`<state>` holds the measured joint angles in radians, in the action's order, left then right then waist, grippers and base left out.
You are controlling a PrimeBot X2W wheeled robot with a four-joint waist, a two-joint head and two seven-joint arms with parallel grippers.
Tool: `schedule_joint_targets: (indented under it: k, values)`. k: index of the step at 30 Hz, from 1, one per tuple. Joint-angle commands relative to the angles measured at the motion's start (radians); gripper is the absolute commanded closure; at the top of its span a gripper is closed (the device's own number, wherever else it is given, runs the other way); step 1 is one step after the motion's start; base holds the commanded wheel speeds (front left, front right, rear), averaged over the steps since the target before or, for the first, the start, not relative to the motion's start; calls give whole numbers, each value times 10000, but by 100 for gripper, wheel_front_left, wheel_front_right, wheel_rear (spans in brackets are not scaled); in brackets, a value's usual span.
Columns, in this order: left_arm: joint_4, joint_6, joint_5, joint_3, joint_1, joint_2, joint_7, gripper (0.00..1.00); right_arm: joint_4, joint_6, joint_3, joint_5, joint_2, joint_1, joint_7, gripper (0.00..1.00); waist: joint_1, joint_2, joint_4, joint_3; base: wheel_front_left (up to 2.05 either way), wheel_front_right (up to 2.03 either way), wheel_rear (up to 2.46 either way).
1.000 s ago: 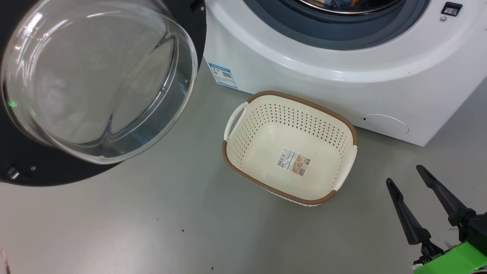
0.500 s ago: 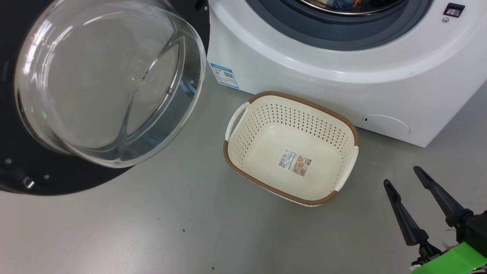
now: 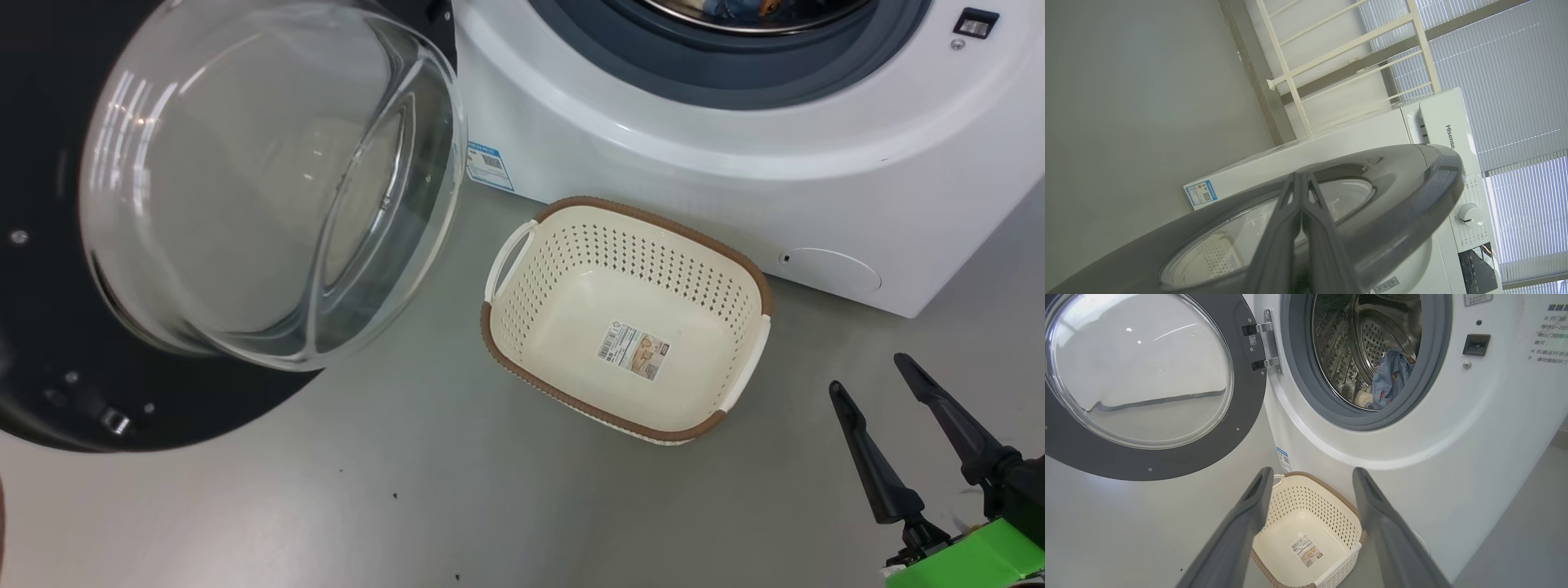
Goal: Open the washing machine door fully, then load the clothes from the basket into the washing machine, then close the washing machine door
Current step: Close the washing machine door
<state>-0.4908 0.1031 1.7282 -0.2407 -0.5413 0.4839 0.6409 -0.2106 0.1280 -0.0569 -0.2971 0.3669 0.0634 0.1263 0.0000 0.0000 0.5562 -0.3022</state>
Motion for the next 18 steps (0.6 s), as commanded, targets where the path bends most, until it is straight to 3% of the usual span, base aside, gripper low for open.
schedule_joint_targets:
  k: [1,18]
  values:
    - [557,162,20,-119,188,365,293,100,-252,27,-203,91,16,7,138,0,0,0,2,76,0,0,0]
    - [4016,253,470,127,2116,12,1763,100,28,27,71,194,-559,171,595,0,0,0,-429,600,0,0,0]
